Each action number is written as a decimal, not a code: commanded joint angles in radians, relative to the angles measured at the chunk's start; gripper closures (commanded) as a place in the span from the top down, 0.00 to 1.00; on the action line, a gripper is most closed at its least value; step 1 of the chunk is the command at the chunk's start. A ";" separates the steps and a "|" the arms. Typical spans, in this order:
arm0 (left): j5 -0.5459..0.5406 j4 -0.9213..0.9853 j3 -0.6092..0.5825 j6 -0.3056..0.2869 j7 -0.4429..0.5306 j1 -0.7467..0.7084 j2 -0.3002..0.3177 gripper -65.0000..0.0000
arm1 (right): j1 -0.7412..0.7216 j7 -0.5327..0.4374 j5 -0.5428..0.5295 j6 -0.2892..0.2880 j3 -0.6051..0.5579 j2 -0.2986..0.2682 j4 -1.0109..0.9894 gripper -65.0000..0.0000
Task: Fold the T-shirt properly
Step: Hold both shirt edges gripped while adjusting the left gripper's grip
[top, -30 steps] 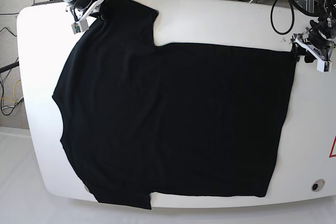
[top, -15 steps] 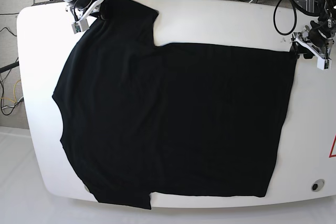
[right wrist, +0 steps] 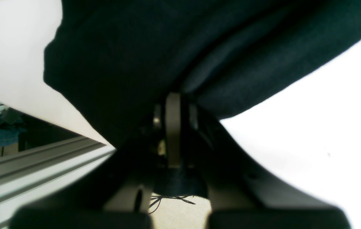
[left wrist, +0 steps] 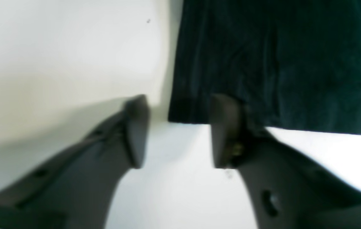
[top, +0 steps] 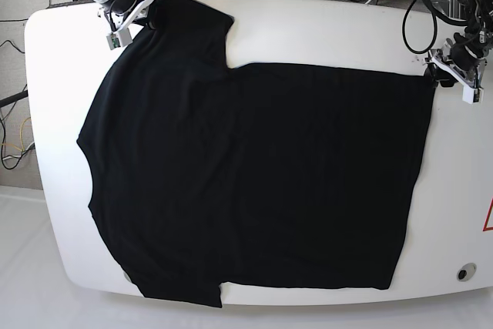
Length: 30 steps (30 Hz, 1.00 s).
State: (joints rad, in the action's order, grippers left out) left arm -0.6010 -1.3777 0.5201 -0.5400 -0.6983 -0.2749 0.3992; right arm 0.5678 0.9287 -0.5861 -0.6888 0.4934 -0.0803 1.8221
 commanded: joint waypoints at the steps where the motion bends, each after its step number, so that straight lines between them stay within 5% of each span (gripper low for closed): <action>1: -0.012 -0.009 0.001 -0.008 0.018 0.002 0.015 0.34 | 0.004 -0.009 -0.013 -0.009 0.009 -0.006 0.014 0.00; 17: -0.016 0.011 -0.012 -0.021 0.007 0.007 -0.001 0.32 | 0.004 0.000 -0.011 -0.009 0.008 -0.005 0.014 0.00; 25: -0.021 0.006 -0.012 -0.028 0.019 0.005 0.002 0.00 | 0.000 0.010 0.002 -0.009 0.007 -0.005 0.011 0.00; 30: -0.022 -0.003 -0.013 -0.019 -0.009 0.005 0.000 0.00 | 0.004 0.009 0.005 -0.009 0.007 -0.004 0.003 0.00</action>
State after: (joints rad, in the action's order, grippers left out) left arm -0.6220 -1.3632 0.5053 -0.5598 -0.6933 -0.2710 0.3855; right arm 0.5652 0.9398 -0.5797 -0.6891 0.4965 -0.0776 1.8179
